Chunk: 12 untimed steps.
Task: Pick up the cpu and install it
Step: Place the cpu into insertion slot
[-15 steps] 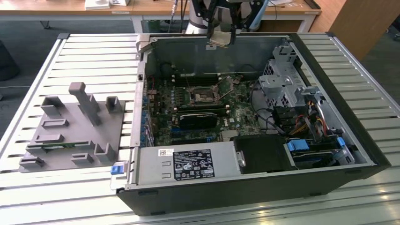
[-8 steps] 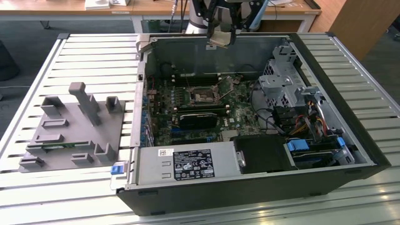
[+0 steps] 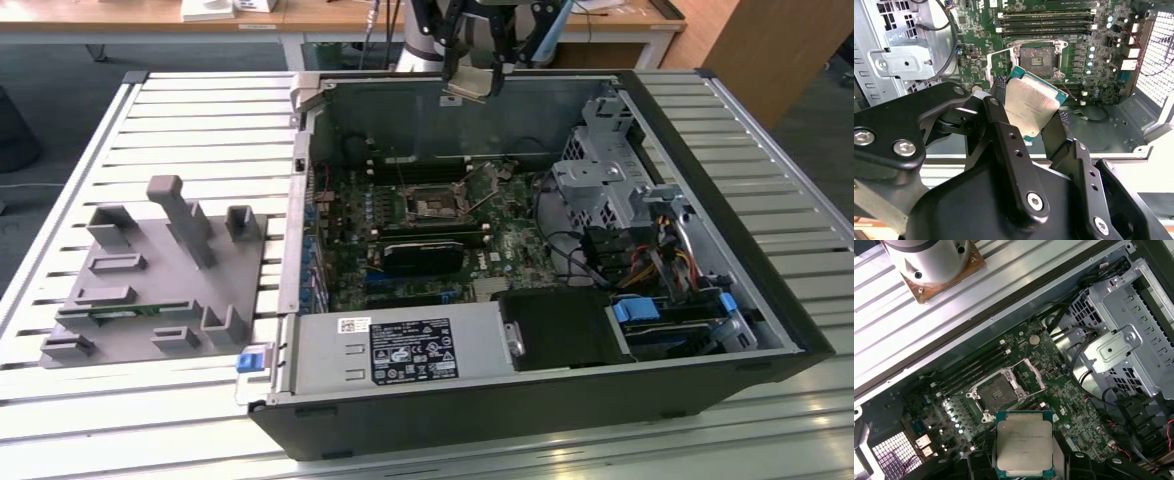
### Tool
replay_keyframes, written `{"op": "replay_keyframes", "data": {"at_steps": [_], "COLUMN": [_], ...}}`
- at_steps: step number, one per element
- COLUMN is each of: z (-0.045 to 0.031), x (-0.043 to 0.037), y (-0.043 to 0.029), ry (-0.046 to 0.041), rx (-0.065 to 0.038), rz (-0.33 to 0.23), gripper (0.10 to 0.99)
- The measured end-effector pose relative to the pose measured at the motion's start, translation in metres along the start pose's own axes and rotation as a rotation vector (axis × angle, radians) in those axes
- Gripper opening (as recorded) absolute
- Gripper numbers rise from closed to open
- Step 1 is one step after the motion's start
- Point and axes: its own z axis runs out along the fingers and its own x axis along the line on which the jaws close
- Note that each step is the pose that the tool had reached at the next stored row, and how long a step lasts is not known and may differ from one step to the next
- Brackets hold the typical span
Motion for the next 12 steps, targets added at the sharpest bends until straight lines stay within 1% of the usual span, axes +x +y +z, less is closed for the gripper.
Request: {"op": "replay_keyframes", "data": {"at_steps": [12], "z": [0.0001], "x": [0.0], "y": [0.0], "ry": [-0.0038], "rx": [0.001], "rz": [0.062], "gripper": [0.533]}}
